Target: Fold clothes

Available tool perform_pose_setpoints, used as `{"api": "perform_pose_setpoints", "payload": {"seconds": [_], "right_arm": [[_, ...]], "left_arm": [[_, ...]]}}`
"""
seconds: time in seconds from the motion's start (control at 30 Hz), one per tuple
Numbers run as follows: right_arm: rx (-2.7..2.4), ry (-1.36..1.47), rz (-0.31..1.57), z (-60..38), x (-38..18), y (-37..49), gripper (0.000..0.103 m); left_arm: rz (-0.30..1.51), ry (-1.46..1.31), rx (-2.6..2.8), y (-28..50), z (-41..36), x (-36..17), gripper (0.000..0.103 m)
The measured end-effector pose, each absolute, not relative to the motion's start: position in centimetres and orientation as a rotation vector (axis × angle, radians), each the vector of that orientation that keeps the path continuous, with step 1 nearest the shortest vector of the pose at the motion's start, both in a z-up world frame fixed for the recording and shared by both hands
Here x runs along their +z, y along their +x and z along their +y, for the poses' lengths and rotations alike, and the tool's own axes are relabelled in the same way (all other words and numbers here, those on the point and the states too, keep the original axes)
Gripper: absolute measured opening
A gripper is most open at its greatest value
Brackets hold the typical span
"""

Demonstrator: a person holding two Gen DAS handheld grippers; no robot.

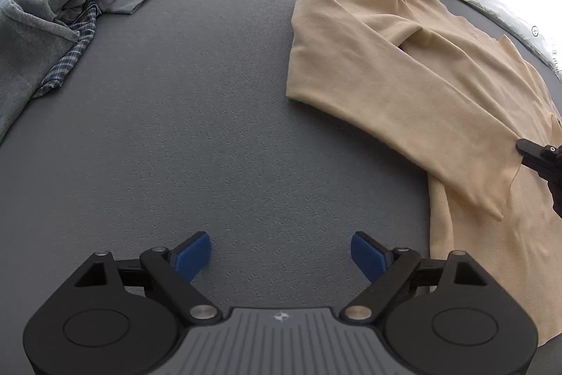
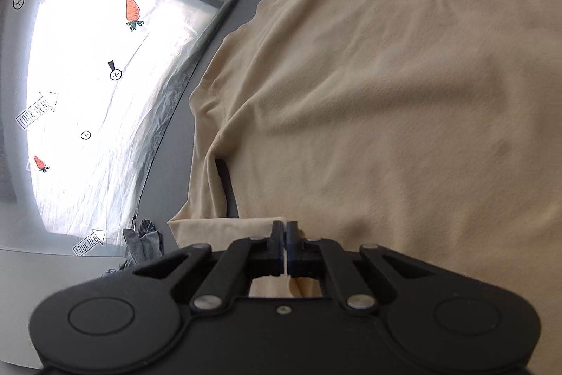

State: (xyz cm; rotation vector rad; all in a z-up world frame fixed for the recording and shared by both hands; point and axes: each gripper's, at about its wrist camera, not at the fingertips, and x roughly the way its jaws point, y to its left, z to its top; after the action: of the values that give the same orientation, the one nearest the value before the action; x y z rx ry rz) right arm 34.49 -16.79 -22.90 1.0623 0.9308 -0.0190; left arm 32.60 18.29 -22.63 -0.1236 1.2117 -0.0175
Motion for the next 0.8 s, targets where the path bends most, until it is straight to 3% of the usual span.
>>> {"api": "perform_pose_setpoints", "payload": {"seconds": [0.27,0.5,0.6,0.8], "right_arm": [[-0.312,1.099,0.696,-28.4,-20.2,32.6,0.001],[-0.34,0.657,0.831,-27.4,-20.1,31.6,0.01],[-0.331,0.679,0.856,-26.8,-21.5,30.4,0.019],[-0.351,0.741,0.868,-27.1,-22.6,28.2,0.028]], "left_arm": [[1.215,-0.098,-0.02,32.5,18.0,-22.7,0.09],[1.225,-0.05,-0.025,32.5,17.2,-23.0,0.094],[1.226,-0.05,-0.018,32.4,17.0,-23.0,0.094],[1.233,-0.083,0.001,32.1,16.2,-22.8,0.094]]}}
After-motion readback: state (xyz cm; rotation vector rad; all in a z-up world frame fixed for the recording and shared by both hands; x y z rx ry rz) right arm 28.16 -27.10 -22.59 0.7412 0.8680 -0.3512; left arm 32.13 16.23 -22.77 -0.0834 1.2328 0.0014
